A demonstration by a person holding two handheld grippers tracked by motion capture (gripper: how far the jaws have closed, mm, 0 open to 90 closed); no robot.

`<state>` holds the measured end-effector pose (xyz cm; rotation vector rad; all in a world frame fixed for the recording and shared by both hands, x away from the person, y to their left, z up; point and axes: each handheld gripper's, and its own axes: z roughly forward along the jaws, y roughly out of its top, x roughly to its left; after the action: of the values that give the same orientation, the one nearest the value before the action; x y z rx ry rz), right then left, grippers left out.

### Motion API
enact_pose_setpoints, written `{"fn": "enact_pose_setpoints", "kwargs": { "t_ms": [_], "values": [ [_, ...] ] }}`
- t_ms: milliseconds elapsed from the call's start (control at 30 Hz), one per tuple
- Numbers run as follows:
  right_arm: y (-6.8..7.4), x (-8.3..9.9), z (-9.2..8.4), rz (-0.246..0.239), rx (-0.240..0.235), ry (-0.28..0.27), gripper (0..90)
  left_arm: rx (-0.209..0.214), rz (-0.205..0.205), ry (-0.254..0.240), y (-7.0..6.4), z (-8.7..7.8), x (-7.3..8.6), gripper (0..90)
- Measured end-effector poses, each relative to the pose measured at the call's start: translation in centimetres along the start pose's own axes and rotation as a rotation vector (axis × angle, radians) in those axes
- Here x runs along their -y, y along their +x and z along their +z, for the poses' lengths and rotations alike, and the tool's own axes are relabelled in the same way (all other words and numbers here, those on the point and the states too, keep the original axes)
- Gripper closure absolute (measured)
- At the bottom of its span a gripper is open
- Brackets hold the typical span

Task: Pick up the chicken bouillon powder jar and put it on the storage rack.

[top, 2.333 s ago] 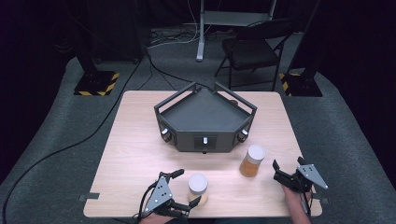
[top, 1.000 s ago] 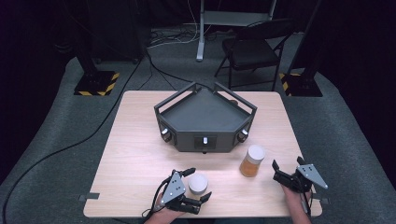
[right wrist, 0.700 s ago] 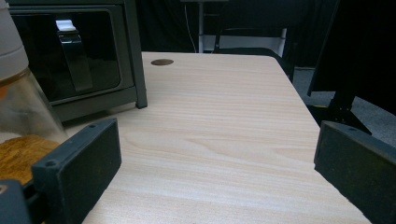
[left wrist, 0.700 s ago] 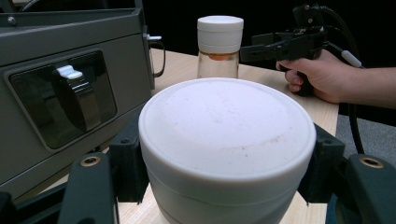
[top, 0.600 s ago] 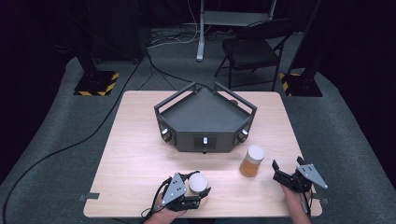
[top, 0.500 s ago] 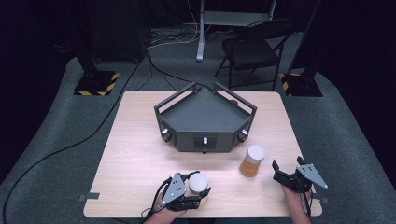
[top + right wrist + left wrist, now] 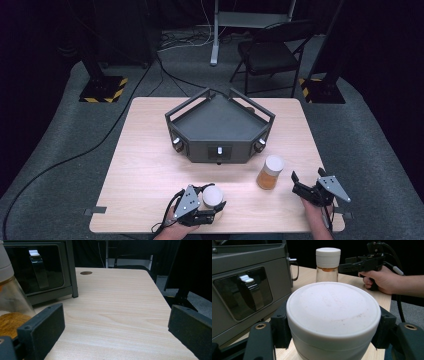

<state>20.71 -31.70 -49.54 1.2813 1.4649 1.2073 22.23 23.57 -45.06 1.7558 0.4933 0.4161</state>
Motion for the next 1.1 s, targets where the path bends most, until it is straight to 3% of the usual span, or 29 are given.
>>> {"fn": "enact_pose_setpoints", "kwargs": {
  "t_ms": [433, 633, 1100],
  "values": [
    [0.0, 0.0, 0.0, 0.001, 0.001, 0.000, 0.0, 0.051, 0.012, -0.011, 0.5, -0.1, -1.5, 33.2],
    [0.0, 0.0, 0.0, 0.003, 0.001, 0.000, 0.0, 0.085, -0.022, -0.019, 2.0, -0.4, -2.5, 33.2],
    [0.0, 0.0, 0.0, 0.005, 0.000, 0.002, 0.0, 0.118, 0.013, -0.031, 4.1, -0.5, -5.7, 33.2]
  ]
}}
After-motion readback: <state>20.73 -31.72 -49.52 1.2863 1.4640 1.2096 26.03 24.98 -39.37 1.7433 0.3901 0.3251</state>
